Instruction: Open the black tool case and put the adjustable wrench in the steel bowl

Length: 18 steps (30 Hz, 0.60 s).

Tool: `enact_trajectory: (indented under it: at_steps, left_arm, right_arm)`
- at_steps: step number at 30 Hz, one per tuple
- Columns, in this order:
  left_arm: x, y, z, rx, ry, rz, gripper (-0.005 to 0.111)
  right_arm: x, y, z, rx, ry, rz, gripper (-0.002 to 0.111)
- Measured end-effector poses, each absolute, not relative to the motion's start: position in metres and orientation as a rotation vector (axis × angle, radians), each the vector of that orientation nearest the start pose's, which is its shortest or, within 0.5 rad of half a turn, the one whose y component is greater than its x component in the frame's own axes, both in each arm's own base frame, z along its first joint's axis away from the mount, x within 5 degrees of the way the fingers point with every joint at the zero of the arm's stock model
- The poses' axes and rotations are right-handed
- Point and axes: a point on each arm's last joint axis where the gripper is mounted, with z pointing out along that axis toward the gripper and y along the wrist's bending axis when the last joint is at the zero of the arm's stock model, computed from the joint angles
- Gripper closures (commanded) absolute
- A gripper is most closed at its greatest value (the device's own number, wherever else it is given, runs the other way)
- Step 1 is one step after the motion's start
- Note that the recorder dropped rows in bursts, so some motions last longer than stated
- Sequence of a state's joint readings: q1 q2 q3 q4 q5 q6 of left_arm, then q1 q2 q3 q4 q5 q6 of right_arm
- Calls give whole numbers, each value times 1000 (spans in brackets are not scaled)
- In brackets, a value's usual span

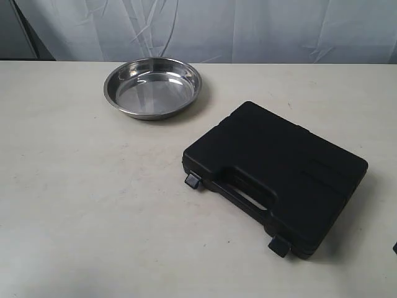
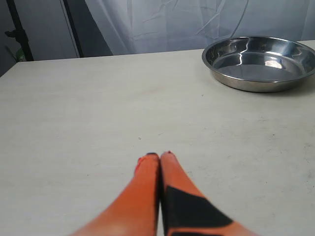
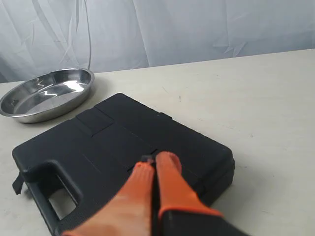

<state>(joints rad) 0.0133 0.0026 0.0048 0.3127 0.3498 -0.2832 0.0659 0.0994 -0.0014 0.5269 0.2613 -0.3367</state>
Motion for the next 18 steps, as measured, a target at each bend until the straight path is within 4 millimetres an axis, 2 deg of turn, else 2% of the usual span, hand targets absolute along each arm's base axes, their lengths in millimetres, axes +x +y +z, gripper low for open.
enact_trajectory:
  at_steps: [12,15,16,17,18]
  left_arm:
    - [53,10,181,-76,1823,114,107]
    - [53,10,181,-76,1823,114,107]
    - [53,10,181,-76,1823,114,107]
    - [53,10,181,-76,1823,114,107]
    - [53,10,181,-76,1823,114,107]
  right_arm:
    - [61,15,190,46,1786,311,108]
    - [63,13,201,398,1644,598,108]
    - [64,8,205,578,1550,717,108]
    - [65,2,209,736,1455,798,108]
    - [65,0,209,816,1408,840,108]
